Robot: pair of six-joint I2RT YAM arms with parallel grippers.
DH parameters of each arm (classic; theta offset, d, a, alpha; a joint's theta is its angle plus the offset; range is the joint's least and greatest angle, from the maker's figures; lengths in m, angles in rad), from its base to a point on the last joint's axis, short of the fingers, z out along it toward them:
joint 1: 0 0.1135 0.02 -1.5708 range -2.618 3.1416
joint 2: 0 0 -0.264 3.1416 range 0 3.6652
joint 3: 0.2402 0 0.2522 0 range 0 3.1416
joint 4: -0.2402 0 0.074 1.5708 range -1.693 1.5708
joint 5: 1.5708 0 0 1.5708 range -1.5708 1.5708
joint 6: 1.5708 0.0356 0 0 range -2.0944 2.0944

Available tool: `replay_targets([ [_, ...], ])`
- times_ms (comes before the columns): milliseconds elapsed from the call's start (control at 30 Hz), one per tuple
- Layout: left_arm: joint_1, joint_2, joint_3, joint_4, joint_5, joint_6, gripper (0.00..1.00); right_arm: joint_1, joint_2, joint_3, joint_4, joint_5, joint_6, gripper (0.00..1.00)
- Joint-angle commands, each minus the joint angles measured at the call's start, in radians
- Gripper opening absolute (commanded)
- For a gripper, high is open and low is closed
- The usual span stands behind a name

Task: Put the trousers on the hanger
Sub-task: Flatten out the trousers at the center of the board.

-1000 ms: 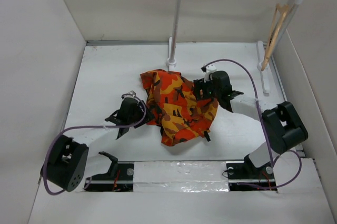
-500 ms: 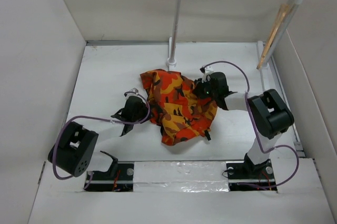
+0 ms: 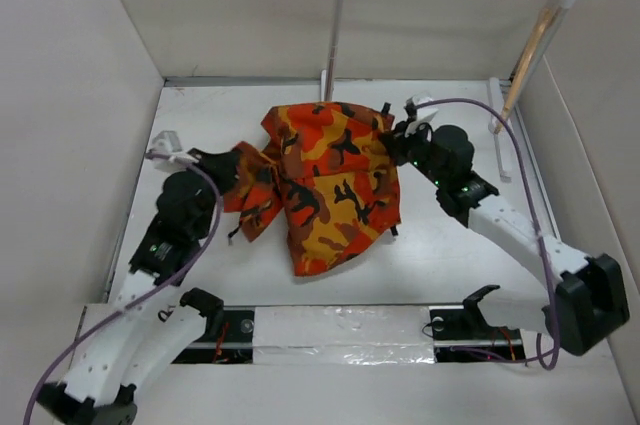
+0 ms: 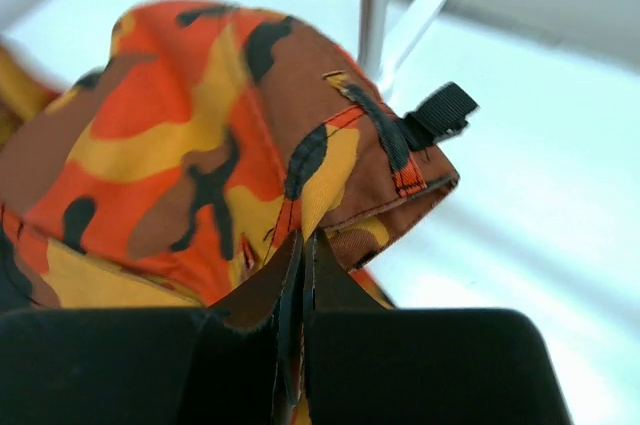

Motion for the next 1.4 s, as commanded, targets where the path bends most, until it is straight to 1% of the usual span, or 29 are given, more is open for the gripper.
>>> replay_targets([
  [0,0.019,-0.132,0.135,-0.137,-0.251,0.114,0.00,-0.003,-0.130,0.092,-0.085,0.116,-0.077,0.00],
  [33,0.019,-0.147,0.202,-0.140,-0.285,0.178,0.00,-0.003,-0.156,0.117,-0.107,0.124,-0.093,0.00],
  [67,0.019,-0.163,0.241,-0.144,-0.349,0.209,0.00,-0.003,-0.199,0.172,-0.127,0.127,-0.101,0.00],
  [100,0.019,-0.163,0.285,-0.148,-0.378,0.239,0.00,-0.003,-0.216,0.203,-0.166,0.129,-0.108,0.00],
  [133,0.019,-0.161,0.363,-0.129,-0.403,0.275,0.00,-0.003,-0.231,0.238,-0.193,0.129,-0.122,0.00],
  [167,0.019,-0.158,0.393,-0.109,-0.441,0.348,0.00,-0.012,-0.259,0.305,-0.216,0.129,-0.127,0.00],
  [200,0.019,-0.158,0.419,-0.083,-0.455,0.382,0.00,-0.013,-0.277,0.335,-0.258,0.126,-0.128,0.00],
  [267,0.019,-0.152,0.470,-0.002,-0.468,0.459,0.00,-0.013,-0.322,0.371,-0.279,0.123,-0.128,0.00],
  [300,0.019,-0.145,0.482,0.019,-0.465,0.476,0.00,-0.013,-0.378,0.388,-0.320,0.096,-0.127,0.00],
  [367,0.019,-0.113,0.513,0.047,-0.448,0.488,0.00,-0.013,-0.434,0.387,-0.337,0.062,-0.121,0.00],
  [400,0.019,-0.097,0.520,0.050,-0.440,0.496,0.00,0.000,-0.480,0.384,-0.373,0.061,-0.119,0.00],
  [467,0.019,-0.053,0.524,0.046,-0.446,0.496,0.00,0.009,-0.515,0.375,-0.415,0.077,-0.119,0.00],
  [533,0.019,-0.031,0.472,0.065,-0.451,0.487,0.00,0.009,-0.553,0.340,-0.467,0.133,-0.122,0.00],
  [633,0.019,0.023,0.397,0.125,-0.449,0.439,0.00,0.009,-0.581,0.284,-0.504,0.215,-0.131,0.00],
  [733,0.019,0.098,0.358,0.168,-0.457,0.402,0.00,0.009,-0.589,0.232,-0.539,0.262,-0.141,0.00],
  [800,0.028,0.161,0.353,0.162,-0.489,0.375,0.00,0.009,-0.606,0.195,-0.555,0.297,-0.142,0.00],
  [867,0.059,0.205,0.359,0.113,-0.501,0.335,0.00,0.009,-0.632,0.156,-0.547,0.316,-0.135,0.00],
  [933,0.102,0.221,0.331,0.110,-0.523,0.332,0.00,0.009,-0.641,0.087,-0.540,0.356,-0.100,0.00],
  [967,0.123,0.234,0.314,0.121,-0.538,0.329,0.00,0.009,-0.641,0.054,-0.520,0.367,-0.089,0.00],
  [1000,0.178,0.245,0.298,0.124,-0.534,0.312,0.00,0.009,-0.637,-0.019,-0.465,0.385,-0.075,0.00],
  [1033,0.209,0.259,0.278,0.132,-0.526,0.295,0.00,0.009,-0.629,-0.054,-0.431,0.399,-0.031,0.00],
  [1067,0.246,0.297,0.272,0.139,-0.479,0.275,0.00,0.009,-0.618,-0.088,-0.400,0.414,-0.007,0.00],
  [1100,0.282,0.322,0.266,0.151,-0.450,0.248,0.00,0.009,-0.594,-0.114,-0.353,0.470,0.014,0.00],
  [1133,0.365,0.349,0.269,0.173,-0.407,0.235,0.00,0.000,-0.583,-0.150,-0.330,0.503,0.051,0.00],
  [1167,0.408,0.412,0.281,0.164,-0.333,0.215,0.00,0.000,-0.575,-0.165,-0.305,0.532,0.065,0.00],
  [1233,0.521,0.469,0.330,0.135,-0.270,0.150,0.00,-0.048,-0.563,-0.209,-0.218,0.612,0.098,0.00],
  [1267,0.542,0.506,0.333,0.153,-0.227,0.148,0.00,-0.071,-0.560,-0.229,-0.146,0.643,0.111,0.00],
  [1333,0.566,0.530,0.362,0.181,-0.219,0.155,0.00,-0.130,-0.526,-0.262,-0.081,0.641,0.157,0.00],
  [1367,0.576,0.553,0.381,0.184,-0.222,0.163,0.00,-0.202,-0.508,-0.288,-0.053,0.634,0.172,0.00],
])
